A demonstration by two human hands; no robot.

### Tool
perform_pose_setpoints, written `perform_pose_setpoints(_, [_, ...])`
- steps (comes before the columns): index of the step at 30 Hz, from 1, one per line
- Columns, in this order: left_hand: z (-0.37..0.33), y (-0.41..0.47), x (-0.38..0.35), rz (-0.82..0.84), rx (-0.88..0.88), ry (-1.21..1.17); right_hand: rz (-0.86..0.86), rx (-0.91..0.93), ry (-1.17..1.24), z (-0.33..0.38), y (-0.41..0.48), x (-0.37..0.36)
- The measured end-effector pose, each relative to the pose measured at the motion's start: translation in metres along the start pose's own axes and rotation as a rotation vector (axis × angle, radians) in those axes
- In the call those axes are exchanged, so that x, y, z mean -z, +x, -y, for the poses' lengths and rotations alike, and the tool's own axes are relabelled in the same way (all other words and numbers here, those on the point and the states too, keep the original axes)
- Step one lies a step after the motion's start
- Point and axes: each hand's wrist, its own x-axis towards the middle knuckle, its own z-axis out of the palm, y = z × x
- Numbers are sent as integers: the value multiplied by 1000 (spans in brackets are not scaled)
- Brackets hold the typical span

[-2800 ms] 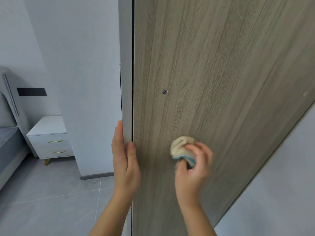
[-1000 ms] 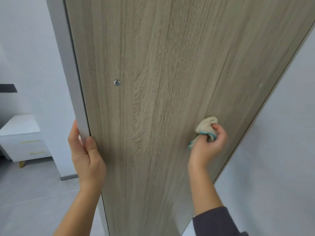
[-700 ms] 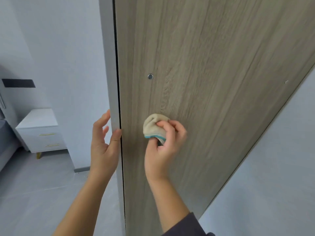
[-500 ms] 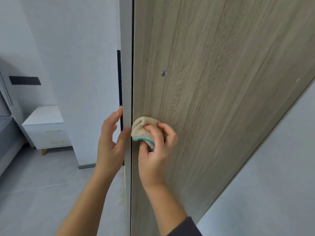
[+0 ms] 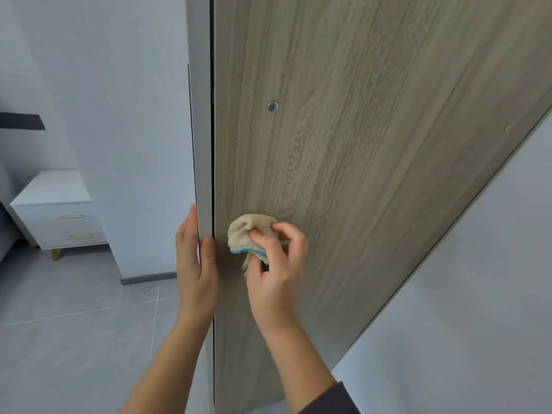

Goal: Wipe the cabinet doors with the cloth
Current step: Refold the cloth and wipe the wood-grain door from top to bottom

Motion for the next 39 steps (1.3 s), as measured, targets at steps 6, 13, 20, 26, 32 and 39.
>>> perform_pose_setpoints(6, [8,-6,-23,-191,21,-16,-35,-32,-37,-43,9,24])
perform_pose_setpoints(13, [7,-6,-32,-286,8,-16,-125,-77,-95,-90,30,57])
perform_pose_setpoints(20, [10,-6,-35,-321,35,-22,-170,-249,-130,-144,56,105])
perform_pose_setpoints(26, [14,-5,-36,-356,30,20,-231,-434,-289,-201,80,147])
perform_pose_setpoints(32, [12,-5,-36,-370,52,8,-278,-531,-362,-247,99,176])
perform_pose_setpoints(39, [8,-6,-36,-364,85,16,-282,-607,-374,-268,103,184])
